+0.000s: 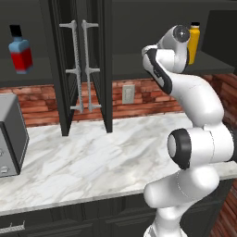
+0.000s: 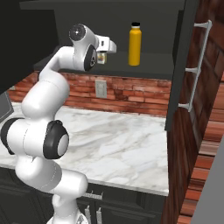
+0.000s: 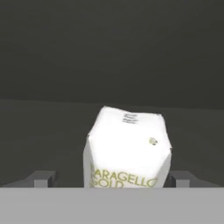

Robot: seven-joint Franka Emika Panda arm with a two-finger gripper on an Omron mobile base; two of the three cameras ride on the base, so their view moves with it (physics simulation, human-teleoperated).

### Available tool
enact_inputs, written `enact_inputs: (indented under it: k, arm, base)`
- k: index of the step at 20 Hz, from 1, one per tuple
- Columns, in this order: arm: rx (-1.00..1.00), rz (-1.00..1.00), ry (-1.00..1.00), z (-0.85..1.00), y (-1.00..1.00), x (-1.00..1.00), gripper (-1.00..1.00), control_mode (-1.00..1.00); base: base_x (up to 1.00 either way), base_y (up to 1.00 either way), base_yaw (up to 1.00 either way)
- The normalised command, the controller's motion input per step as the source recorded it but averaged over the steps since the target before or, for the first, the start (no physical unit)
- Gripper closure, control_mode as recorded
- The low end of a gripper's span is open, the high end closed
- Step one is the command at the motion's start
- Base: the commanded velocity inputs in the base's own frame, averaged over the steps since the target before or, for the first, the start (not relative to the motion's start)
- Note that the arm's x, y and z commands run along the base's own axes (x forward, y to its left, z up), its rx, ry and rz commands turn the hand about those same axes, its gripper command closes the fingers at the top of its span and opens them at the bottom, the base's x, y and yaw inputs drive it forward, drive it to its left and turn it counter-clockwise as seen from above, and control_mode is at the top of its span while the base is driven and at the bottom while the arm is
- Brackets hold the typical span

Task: Sort all alcoholic drinks to one cabinet, and non-alcoholic drinks to the other.

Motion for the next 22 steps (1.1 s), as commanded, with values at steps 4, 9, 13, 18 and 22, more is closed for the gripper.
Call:
enact_inputs:
  k: [4, 9, 13, 18, 22]
  arm:
    - [0.00, 0.00, 0.00, 0.00, -0.04, -0.16, -1.00, -1.00]
    - [0.00, 0.00, 0.00, 0.06, -0.05, -0.38, -1.00, -1.00]
    - [0.00, 0.00, 0.00, 0.04, -0.01, -0.47, -1.00, -1.00]
    - [0.00, 0.00, 0.00, 0.05, 0.00, -0.49, -1.00, -1.00]
    - [0.00, 0.00, 0.00, 0.06, 0.00, -0.49, -1.00, -1.00]
  base:
    - [0.00, 0.00, 0.00]
    - [0.00, 0.00, 0.00]
    - [0.00, 0.00, 0.00]
    - [0.00, 0.00, 0.00]
    - [0.00, 0.00, 0.00]
